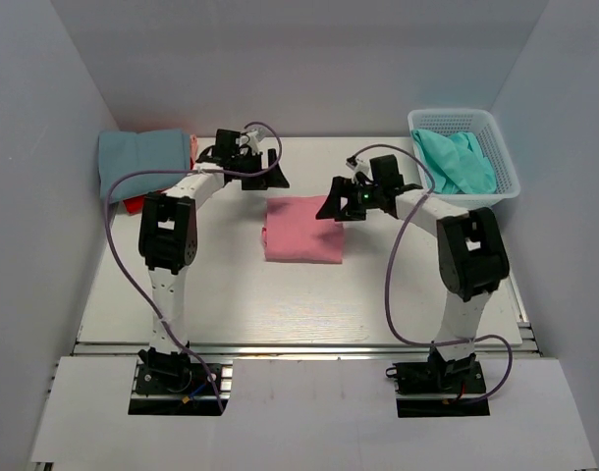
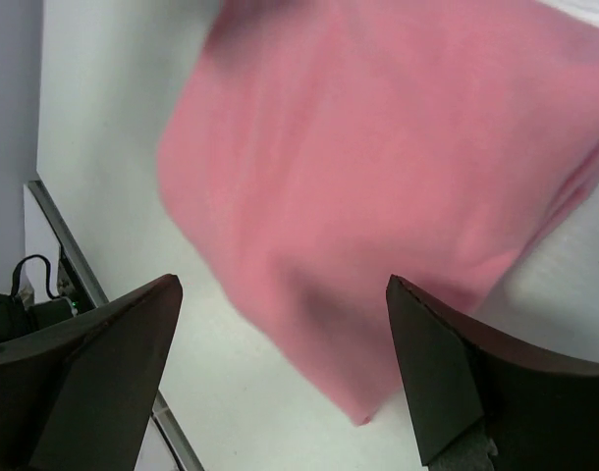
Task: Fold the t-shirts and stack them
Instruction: Fold the long partially folded tshirt into a neat square, then put the neatly folded tshirt into the corner of the board with the left arm
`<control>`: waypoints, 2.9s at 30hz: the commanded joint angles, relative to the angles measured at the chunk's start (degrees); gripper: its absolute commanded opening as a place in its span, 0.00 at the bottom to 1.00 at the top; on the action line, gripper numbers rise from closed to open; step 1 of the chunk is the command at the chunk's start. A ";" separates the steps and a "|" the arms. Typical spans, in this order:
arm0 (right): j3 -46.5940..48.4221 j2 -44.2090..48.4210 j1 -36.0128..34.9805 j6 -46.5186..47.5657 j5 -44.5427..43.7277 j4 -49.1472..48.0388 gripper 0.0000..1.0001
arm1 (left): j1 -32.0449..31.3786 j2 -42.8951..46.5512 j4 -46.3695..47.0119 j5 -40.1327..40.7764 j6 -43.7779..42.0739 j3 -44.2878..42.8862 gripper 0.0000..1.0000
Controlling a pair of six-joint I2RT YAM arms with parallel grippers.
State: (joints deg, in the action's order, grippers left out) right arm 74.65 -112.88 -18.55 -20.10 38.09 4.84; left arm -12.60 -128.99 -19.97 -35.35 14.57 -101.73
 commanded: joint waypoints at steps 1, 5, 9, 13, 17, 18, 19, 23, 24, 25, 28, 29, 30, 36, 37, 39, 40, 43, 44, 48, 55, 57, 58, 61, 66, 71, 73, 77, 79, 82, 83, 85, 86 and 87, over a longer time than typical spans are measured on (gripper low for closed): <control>-3.87 8.81 -0.62 1.47 -5.20 -1.58 0.90 | -0.23 6.81 -4.29 3.62 -4.28 0.56 1.00; -7.49 15.58 -0.53 0.76 -10.13 -2.56 0.90 | -0.23 13.31 -6.13 9.59 -4.28 8.20 1.00; -10.14 19.61 -0.26 1.02 -13.02 -1.94 0.90 | -0.76 14.64 -10.08 10.84 -4.28 13.56 1.00; -11.11 20.86 -0.26 2.60 -14.35 0.68 0.90 | -1.90 14.64 -7.11 7.06 -3.76 19.72 1.00; -11.55 21.12 -0.18 2.87 -15.67 1.57 0.90 | -3.92 14.12 -6.48 7.22 -3.23 22.62 0.95; -11.55 21.47 -0.18 2.96 -15.76 1.66 0.90 | -3.92 14.12 -6.49 7.92 -3.23 22.63 0.95; -11.72 21.73 -0.26 3.05 -15.94 1.75 0.90 | -4.53 14.12 -7.01 8.45 -3.23 23.50 0.94; -12.07 21.30 -0.09 3.40 -17.52 1.75 0.90 | -6.73 13.07 -5.43 8.46 -2.61 24.92 0.86; -11.90 21.21 -0.09 3.57 -17.43 1.92 0.90 | -6.74 12.28 -6.13 8.98 -2.61 24.39 0.83; -12.07 21.30 0.00 3.57 -17.43 2.10 0.90 | -7.52 10.88 -7.01 10.81 -2.61 23.87 0.74; -12.51 21.82 -0.09 3.75 -17.34 1.75 0.90 | -8.93 10.34 -7.63 16.43 -2.61 23.86 0.66; -12.77 22.00 0.00 3.66 -17.60 1.92 0.90 | -9.63 10.34 -8.41 18.02 -1.92 23.34 0.65; -12.86 22.00 -0.09 3.57 -17.61 1.75 0.90 | -9.64 9.64 -8.42 19.26 -1.91 23.33 0.63; -13.22 22.70 0.09 3.75 -18.57 1.84 0.90 | -10.16 7.52 -9.21 21.29 -1.30 22.72 0.42; -13.39 22.88 0.00 3.84 -18.92 1.75 0.90 | -10.16 6.91 -9.21 21.29 -1.30 22.72 0.39; -13.57 23.41 0.00 3.92 -19.36 1.92 0.90 | -10.69 6.21 -9.21 21.29 -1.30 21.23 0.30; -13.66 23.84 0.09 4.01 -19.89 1.93 0.90 | -11.30 6.21 -9.21 21.29 -2.69 21.23 0.23; -13.83 24.28 0.00 3.92 -19.54 1.58 0.90 | -11.31 6.21 -11.23 24.53 -4.10 16.58 0.00; -14.09 24.29 0.09 3.84 -19.54 1.31 0.90 | -11.31 6.21 -12.71 25.76 -6.11 15.26 0.00; -14.53 25.16 0.17 3.75 -19.98 0.70 0.90 | -10.78 13.12 -12.65 33.23 -11.92 10.24 0.00; -15.06 26.04 0.17 4.10 -20.51 -0.01 0.90 | -9.64 19.47 -11.06 37.98 -25.72 4.71 0.00; -15.06 26.22 0.00 4.01 -20.42 -0.18 0.90 | -9.64 19.48 -12.90 40.35 -28.71 2.07 0.00; -15.15 26.31 0.09 3.93 -20.51 -0.18 0.90 | -9.64 19.48 -13.43 42.19 -29.94 0.24 0.00; -15.50 26.75 0.09 3.49 -20.86 -0.53 0.90 | -8.33 18.95 -15.45 45.35 -33.89 -3.45 0.00; -15.33 26.84 0.00 2.78 -19.98 -0.97 0.90 | -5.07 18.43 -18.26 47.48 -39.00 -9.70 0.00; -14.62 26.48 0.09 2.26 -19.10 -0.80 0.90 | -0.68 15.44 -23.63 48.10 -41.11 -21.74 0.00; -14.36 26.57 0.18 2.26 -19.01 -0.54 0.90 | 0.55 15.43 -24.24 48.10 -42.77 -23.34 0.00; -13.57 25.96 0.00 2.08 -18.14 -0.36 0.90 | 4.33 15.43 -22.66 50.20 -43.31 -23.25 0.00; -12.61 25.34 0.09 1.73 -18.05 0.17 0.90 | 6.00 16.57 -22.13 49.07 -43.31 -22.72 0.00; -10.68 24.03 0.00 1.64 -17.35 0.61 0.90 | 8.90 16.58 -20.73 48.45 -42.70 -21.93 0.00; -10.49 23.41 0.09 1.55 -17.43 0.69 0.90 | 9.69 16.05 -20.73 47.67 -42.69 -22.45 0.00; -9.36 22.97 0.00 1.38 -16.47 0.69 0.90 | 11.98 15.44 -20.03 47.14 -42.00 -22.98 0.00; -9.18 22.88 0.00 1.12 -16.29 0.70 0.90 | 12.77 14.91 -20.02 47.13 -41.99 -23.51 0.00; -9.00 22.27 -0.09 1.20 -16.03 0.61 0.90 | 14.26 13.86 -20.02 46.61 -41.03 -24.56 0.00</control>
State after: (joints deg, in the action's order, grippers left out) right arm 62.74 -89.76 -18.72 -18.46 20.25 6.24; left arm -1.13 -115.11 -42.26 12.51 -27.62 -123.55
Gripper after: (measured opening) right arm 0.904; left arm 0.158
